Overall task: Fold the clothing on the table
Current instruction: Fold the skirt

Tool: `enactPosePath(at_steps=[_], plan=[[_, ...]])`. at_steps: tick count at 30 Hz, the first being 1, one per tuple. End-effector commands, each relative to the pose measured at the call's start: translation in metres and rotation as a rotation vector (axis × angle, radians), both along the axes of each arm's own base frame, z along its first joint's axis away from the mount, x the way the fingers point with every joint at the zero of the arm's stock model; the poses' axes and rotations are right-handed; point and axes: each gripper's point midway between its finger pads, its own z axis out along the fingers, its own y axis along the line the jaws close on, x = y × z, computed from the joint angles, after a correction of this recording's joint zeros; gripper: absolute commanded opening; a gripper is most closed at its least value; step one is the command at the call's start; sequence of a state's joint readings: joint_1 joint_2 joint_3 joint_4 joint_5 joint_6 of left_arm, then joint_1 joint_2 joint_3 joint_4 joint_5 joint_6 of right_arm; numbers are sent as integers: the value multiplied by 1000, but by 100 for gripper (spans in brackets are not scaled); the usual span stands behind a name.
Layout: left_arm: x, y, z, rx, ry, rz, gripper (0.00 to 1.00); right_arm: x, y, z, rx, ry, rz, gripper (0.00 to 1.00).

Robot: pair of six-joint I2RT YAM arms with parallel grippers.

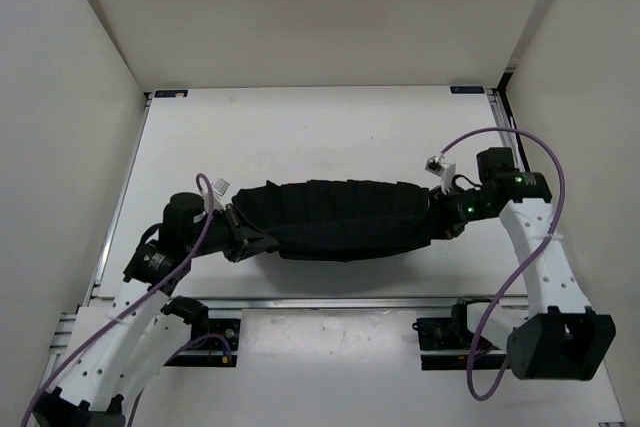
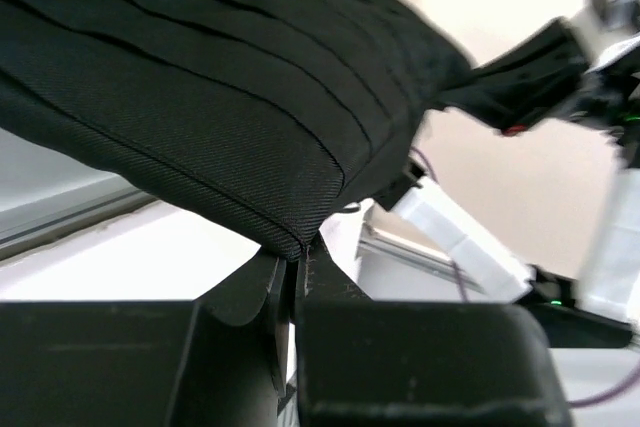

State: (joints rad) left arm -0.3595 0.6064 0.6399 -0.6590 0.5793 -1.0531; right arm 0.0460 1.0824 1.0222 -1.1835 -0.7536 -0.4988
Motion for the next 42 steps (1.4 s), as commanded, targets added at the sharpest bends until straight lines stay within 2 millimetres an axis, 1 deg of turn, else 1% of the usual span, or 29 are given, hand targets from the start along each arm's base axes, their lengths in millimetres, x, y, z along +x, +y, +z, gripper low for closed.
enactPosePath(at_steps=[1, 2, 3, 4, 6, 11, 12, 16, 20, 21, 22, 23, 24, 25, 27, 28, 29, 30, 32, 33, 34, 35, 36, 37, 38, 39, 40, 41, 42], plan=[[7, 4, -9, 88, 4, 25, 0, -3, 9, 28, 103, 109, -24, 0], [8, 2, -9, 74, 18, 29, 0, -6, 18, 39, 194, 165, -28, 0], [8, 1, -13, 69, 44, 42, 0, -7, 19, 42, 248, 193, -52, 0], [9, 1, -11, 58, 37, 43, 0, 0, 14, 38, 252, 202, -90, 0], [13, 2, -9, 41, 40, 60, 0, 4, 4, 17, 176, 231, -138, 1], [26, 4, -15, 54, 74, 77, 0, 10, 7, 21, 213, 215, -129, 0], [25, 2, -16, 65, 78, 65, 0, 15, 6, 20, 214, 201, -137, 0], [37, 6, -17, 116, 82, 89, 0, 38, -4, 19, 252, 197, -217, 0], [51, 7, -18, 135, 85, 122, 0, 45, 2, 5, 248, 262, -226, 0], [54, 4, -10, 129, 60, 112, 0, 51, 1, 6, 260, 258, -235, 0], [58, 6, -15, 163, 60, 120, 0, 54, 0, 3, 260, 277, -248, 0], [61, 4, -16, 180, 65, 117, 0, 59, -2, 4, 266, 265, -258, 0], [63, 2, -10, 186, 49, 106, 0, 62, -4, 2, 271, 279, -271, 0], [64, 2, -14, 211, 57, 102, 0, 64, -5, 0, 275, 289, -276, 0], [64, 0, -17, 220, 66, 86, 0, 69, -6, -1, 280, 301, -286, 0], [70, 0, -16, 215, 64, 98, 0, 71, -6, -6, 271, 321, -286, 0], [71, 0, -20, 220, 80, 100, 0, 77, -6, -5, 273, 323, -287, 0], [75, -3, -16, 218, 80, 98, 0, 79, -6, -7, 267, 342, -288, 0], [86, -5, -12, 229, 81, 102, 0, 95, -7, -4, 268, 334, -283, 0], [97, -9, -7, 223, 78, 97, 0, 103, -6, 3, 271, 319, -284, 0], [107, -13, 7, 218, 38, 90, 0, 112, -8, 0, 280, 331, -291, 0], [120, -12, -1, 238, 61, 93, 0, 128, -10, 3, 285, 332, -301, 0], [137, -19, -1, 243, 72, 80, 0, 143, -12, 14, 307, 313, -314, 0], [157, -19, 12, 255, 20, 86, 0, 156, -17, 6, 312, 346, -333, 0], [176, -20, -8, 291, 53, 70, 0, 179, -20, 5, 333, 363, -353, 0], [200, -25, -19, 301, 79, 63, 1, 202, -27, 15, 344, 329, -378, 8], [227, -33, -26, 287, 76, 39, 20, 217, -32, 2, 337, 353, -400, 49], [243, -38, -30, 277, 59, 23, 61, 243, -39, -9, 293, 309, -427, 71], [271, -38, -37, 289, 37, 20, 99, 267, -49, -17, 214, 259, -466, 92]])
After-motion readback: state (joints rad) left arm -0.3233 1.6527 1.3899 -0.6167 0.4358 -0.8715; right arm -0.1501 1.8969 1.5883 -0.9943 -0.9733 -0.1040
